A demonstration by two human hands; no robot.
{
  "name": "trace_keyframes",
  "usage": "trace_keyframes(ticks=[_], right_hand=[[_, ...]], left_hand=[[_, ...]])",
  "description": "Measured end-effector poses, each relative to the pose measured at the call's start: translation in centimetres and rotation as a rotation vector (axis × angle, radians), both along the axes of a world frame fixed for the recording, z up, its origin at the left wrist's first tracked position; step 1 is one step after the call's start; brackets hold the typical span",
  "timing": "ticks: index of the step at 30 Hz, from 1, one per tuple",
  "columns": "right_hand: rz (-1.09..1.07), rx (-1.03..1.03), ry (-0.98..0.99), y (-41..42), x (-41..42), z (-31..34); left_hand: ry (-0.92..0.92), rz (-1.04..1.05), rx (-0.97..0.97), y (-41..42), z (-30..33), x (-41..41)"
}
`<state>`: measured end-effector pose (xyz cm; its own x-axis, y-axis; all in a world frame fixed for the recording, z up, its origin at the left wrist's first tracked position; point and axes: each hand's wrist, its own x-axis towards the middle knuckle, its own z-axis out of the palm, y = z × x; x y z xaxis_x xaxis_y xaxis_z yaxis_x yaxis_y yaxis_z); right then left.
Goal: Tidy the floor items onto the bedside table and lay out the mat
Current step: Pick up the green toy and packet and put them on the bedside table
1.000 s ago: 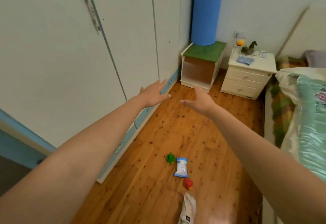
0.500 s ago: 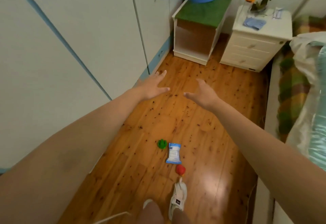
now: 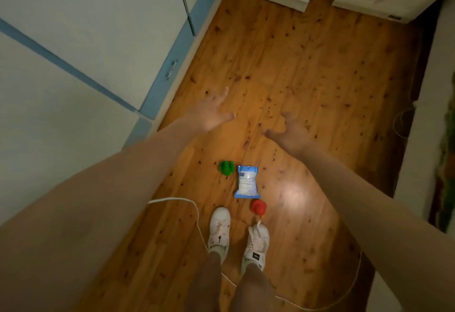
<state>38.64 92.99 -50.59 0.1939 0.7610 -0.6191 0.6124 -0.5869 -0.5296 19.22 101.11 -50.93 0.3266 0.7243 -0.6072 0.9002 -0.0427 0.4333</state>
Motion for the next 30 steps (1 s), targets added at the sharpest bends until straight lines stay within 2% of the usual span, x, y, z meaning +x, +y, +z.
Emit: trace_keyframes(ticks=[9, 14, 17, 25, 27, 30], right_hand=[[-0.056, -0.162, 0.052, 0.0, -0.6, -22.1], [-0.028, -0.204, 0.046, -0.9, -0.9, -36.2], [0.019, -0.236, 0.04, -1.8, -1.3, -41.6], [-0.029, -0.334, 0.053, -4.4, -3.3, -50.0], [-0.009, -0.359, 0.041, -4.7, -3.9, -51.4], [-0.004, -0.337, -0.007, -5.0, -4.8, -53.0]], left_hand=[[0.129, -0.094, -0.032, 1.0, -22.2, 2.8], [0.161, -0.12, -0.146, -1.0, -36.0, 4.0], [0.185, -0.161, -0.188, -2.5, -41.2, 3.8], [0.137, -0.179, -0.214, -6.0, -48.3, 2.2], [0.159, -0.194, -0.221, -6.6, -49.5, 2.0], [0.229, -0.252, -0.133, -7.2, -50.8, 1.4]])
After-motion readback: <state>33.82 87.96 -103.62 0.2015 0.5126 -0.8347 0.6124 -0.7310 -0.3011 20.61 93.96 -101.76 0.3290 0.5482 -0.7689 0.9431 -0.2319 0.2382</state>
